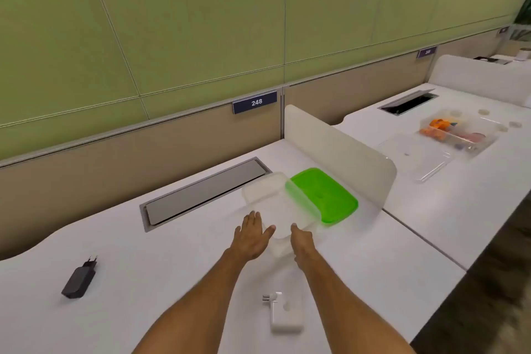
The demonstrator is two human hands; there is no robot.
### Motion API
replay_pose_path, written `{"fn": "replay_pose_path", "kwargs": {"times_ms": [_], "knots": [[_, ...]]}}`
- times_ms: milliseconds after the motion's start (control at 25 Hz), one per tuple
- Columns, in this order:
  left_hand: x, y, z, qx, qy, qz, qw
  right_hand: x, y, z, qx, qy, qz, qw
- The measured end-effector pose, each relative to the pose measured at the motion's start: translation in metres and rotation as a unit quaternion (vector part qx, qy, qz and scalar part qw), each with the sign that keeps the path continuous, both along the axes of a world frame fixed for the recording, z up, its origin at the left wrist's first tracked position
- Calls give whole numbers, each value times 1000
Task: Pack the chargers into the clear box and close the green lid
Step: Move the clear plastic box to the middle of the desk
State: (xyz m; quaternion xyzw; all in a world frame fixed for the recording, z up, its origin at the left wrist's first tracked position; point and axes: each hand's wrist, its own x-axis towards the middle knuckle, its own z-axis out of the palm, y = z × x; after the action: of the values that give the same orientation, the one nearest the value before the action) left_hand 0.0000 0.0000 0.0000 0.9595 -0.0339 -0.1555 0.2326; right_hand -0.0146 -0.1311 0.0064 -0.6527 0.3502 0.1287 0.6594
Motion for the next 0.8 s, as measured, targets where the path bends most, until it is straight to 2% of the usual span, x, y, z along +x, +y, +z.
{"fn": "replay_pose_path", "kwargs": {"times_ms": [200, 520, 640, 800], "knots": [[8, 4, 0, -22, 0, 28, 999, 8, 2, -11, -14, 14, -32, 999], [18, 35, 19, -71, -11, 142, 987, 25, -2, -22, -96, 12, -49, 994], [19, 50, 29, -108, -13, 199, 974, 32, -4, -19, -136, -19, -35, 990], [19, 69, 40, -203, -22, 288, 936, 45, 2, -15, -190, -65, 34, 979]]}}
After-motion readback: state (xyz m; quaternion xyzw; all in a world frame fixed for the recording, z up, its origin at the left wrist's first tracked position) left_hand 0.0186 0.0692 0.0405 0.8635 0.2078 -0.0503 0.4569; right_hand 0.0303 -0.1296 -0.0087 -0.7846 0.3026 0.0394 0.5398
